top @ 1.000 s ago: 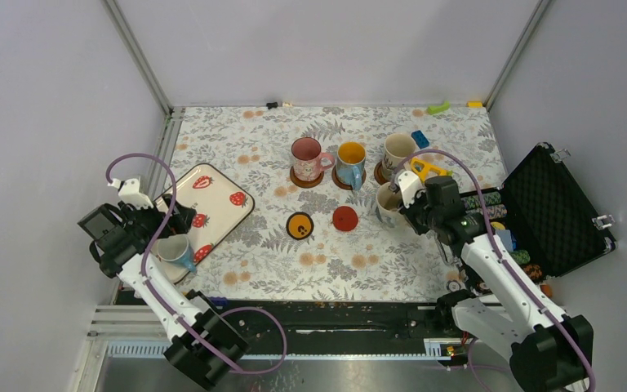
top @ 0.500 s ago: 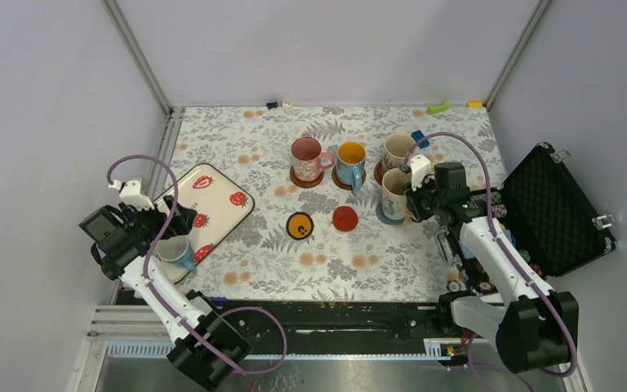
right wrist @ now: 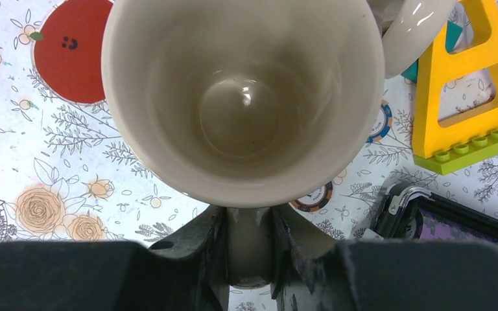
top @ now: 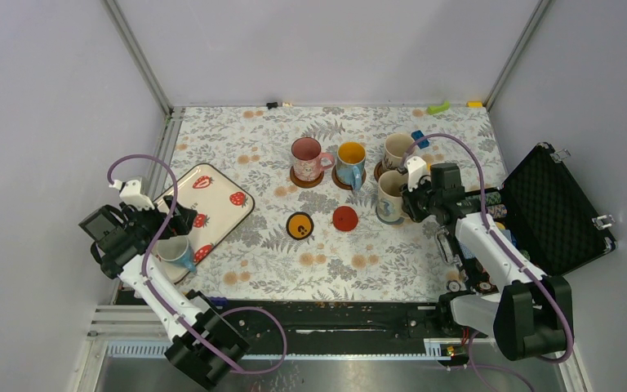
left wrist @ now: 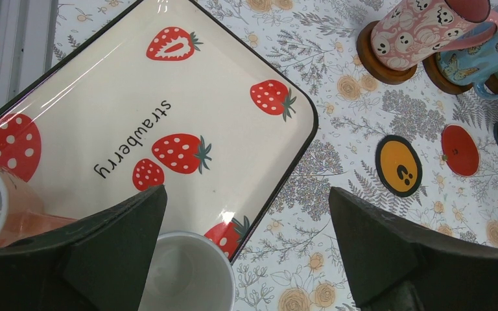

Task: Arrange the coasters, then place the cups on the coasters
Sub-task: Place the cup on the coaster.

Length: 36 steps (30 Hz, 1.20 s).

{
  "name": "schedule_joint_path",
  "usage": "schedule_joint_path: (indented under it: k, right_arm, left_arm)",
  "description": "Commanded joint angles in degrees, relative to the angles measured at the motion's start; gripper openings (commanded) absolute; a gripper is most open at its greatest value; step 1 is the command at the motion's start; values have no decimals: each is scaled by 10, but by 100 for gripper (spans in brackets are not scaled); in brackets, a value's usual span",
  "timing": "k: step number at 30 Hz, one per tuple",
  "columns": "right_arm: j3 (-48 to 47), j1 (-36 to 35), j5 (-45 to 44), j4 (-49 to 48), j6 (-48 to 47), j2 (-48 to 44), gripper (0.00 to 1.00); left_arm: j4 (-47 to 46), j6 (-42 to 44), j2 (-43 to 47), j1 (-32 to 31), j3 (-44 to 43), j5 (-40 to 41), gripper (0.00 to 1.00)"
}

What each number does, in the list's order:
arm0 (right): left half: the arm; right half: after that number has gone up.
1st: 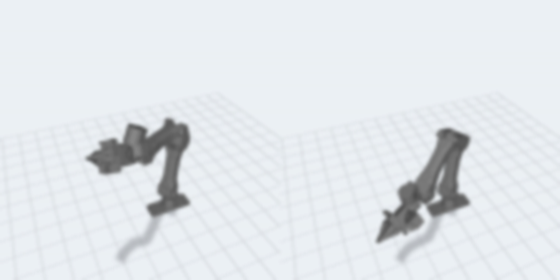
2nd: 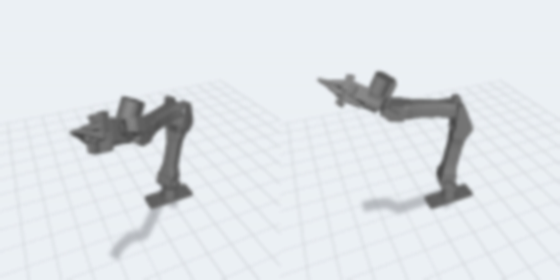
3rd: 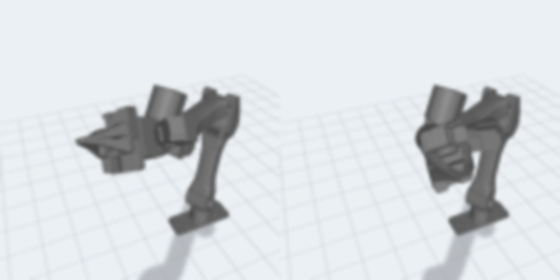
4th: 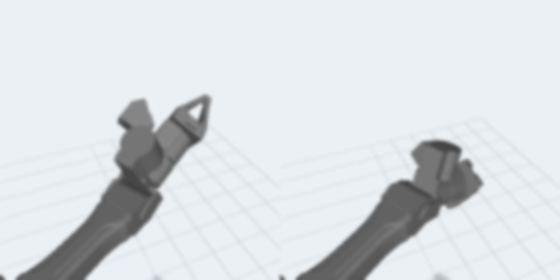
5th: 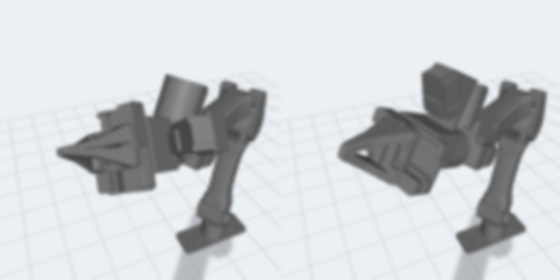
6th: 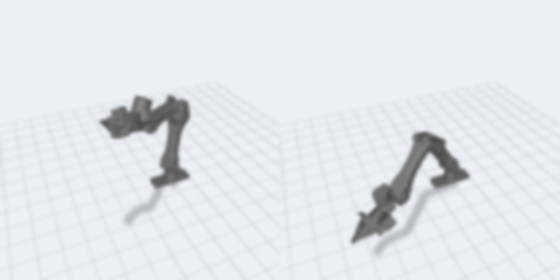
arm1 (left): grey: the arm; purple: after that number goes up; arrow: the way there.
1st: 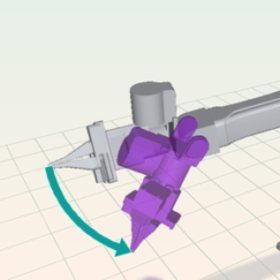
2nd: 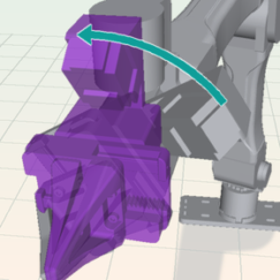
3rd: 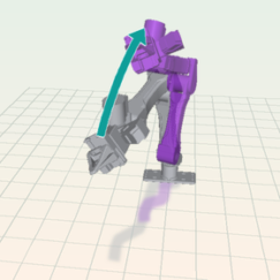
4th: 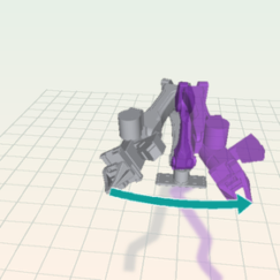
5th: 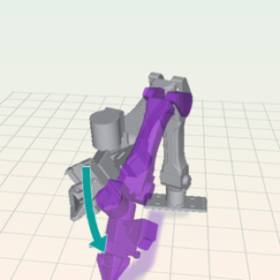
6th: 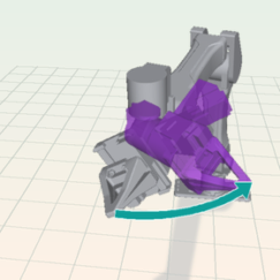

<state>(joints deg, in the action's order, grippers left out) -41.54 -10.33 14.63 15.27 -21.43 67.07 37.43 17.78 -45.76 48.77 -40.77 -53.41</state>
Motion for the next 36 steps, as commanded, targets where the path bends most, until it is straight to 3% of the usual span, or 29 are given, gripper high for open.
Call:
schedule_joint_path:
  k: [1, 5, 10, 12, 14, 15, 16, 21, 27, 30, 32, 34, 36]
  right_arm:
    - [-3, 2, 16, -77, -8, -15, 0]
    - [4, 3, 19, -74, -19, -31, 2]
    - [-2, 3, 17, -42, -39, -32, 22]
    - [-3, 3, 21, -32, -45, -39, 42]
    - [-13, 3, 26, -10, -51, -48, 73]
    - [-21, 3, 25, 4, -53, -54, 94]
    - [-31, 3, 25, 20, -57, -60, 99]
    - [-98, 3, 23, 114, -77, -100, 100]
    - [-282, 3, 13, 259, -50, -144, 100]
    - [-355, 2, 119, 279, 13, -162, 100]
    - [-353, -9, 216, 234, 98, -170, 100]
    - [-329, -77, 260, 189, 144, -162, 100]
    - [-317, -189, 197, 197, 113, -135, 100]
  left_arm:
    - [-18, 14, -3, 4, -3, -26, 98]
    - [-16, 16, -5, 4, -4, -28, 98]
    - [-15, 17, -4, 3, -4, -29, 98]
    - [-15, 17, -3, 4, -4, -29, 98]
    - [-15, 17, -1, 4, -4, -29, 98]
    - [-15, 17, -1, 4, -3, -30, 98]
    - [-15, 17, -1, 4, -3, -29, 98]
    - [-13, 19, -1, 4, -4, -31, 98]
    - [-10, 24, -2, 4, -5, -36, 98]
    - [0, 36, -3, 5, -8, -41, 98]
    - [11, 47, -5, 5, -20, -33, 98]
    - [13, 39, -10, 4, -43, 0, 99]
    - [21, 49, -21, 5, -65, 38, 99]
